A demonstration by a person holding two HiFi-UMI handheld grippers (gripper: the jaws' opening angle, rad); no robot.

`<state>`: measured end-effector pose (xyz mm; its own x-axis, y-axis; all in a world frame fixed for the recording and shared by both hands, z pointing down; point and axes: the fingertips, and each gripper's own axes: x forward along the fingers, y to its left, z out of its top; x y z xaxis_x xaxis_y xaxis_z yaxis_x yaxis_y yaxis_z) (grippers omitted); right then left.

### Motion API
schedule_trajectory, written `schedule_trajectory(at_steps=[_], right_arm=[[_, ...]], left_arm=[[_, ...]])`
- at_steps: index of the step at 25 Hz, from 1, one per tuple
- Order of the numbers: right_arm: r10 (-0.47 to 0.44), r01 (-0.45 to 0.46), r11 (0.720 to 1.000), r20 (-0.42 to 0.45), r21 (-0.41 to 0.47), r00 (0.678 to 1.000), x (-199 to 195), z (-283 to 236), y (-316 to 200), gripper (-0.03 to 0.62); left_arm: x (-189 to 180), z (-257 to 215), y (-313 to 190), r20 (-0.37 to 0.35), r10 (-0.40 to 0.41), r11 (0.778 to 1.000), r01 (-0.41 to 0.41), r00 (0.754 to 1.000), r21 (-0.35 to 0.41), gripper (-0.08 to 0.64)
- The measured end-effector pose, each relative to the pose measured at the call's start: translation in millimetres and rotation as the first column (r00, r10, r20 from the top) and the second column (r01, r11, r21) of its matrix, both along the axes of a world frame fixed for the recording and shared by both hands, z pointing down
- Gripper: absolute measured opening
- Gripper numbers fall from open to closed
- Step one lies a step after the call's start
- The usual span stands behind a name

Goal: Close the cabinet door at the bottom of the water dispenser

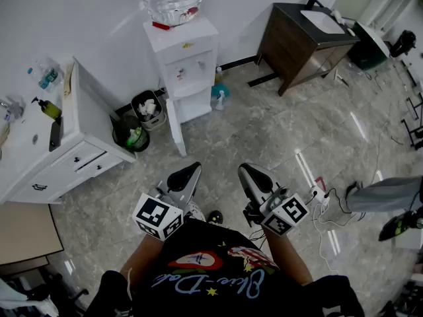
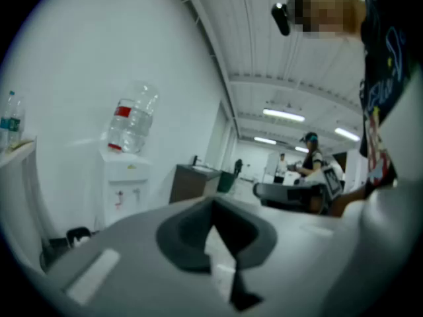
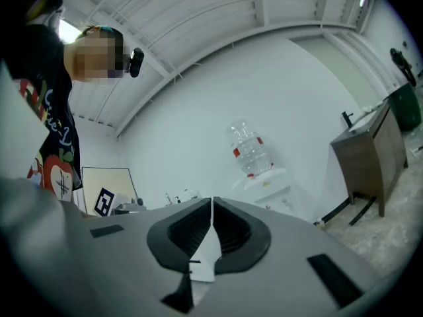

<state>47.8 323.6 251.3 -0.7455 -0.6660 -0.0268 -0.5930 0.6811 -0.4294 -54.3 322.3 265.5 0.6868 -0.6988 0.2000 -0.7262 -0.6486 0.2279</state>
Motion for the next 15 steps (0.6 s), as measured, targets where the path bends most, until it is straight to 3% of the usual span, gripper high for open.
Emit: schedule_trajectory(at_steps=[4,7,11,15], right_arm=[[-0.052,0.051,0.998,-0.023,-0.043,0.998,-5.2,27.8,-27.4,0.017],[-0.062,0.06,0.997,-0.039,-0.049,0.997,-9.1,42.2,-53.2,0.017],[-0.073,0.068,0.995,-0.062,-0.079,0.995,-14.3,65.4,-117.4,0.017],[-0.098,0.092,0.994,-0.087,-0.065,0.991,-39.5,88.5,-206.8,0.017]], left_arm=[[-8.5,32.3,-34.9,0.037,-0.001,1.0,0.001,0.999,-0.017,-0.003],[-48.1,68.3,-80.4,0.057,-0.08,0.996,0.082,0.995,-0.042,-0.003],[-110.8,135.3,-157.8,0.132,-0.201,0.968,0.217,0.971,-0.125,-0.003],[-138.9,208.9,-230.2,0.228,-0.193,0.948,0.242,0.954,-0.207,-0.003]])
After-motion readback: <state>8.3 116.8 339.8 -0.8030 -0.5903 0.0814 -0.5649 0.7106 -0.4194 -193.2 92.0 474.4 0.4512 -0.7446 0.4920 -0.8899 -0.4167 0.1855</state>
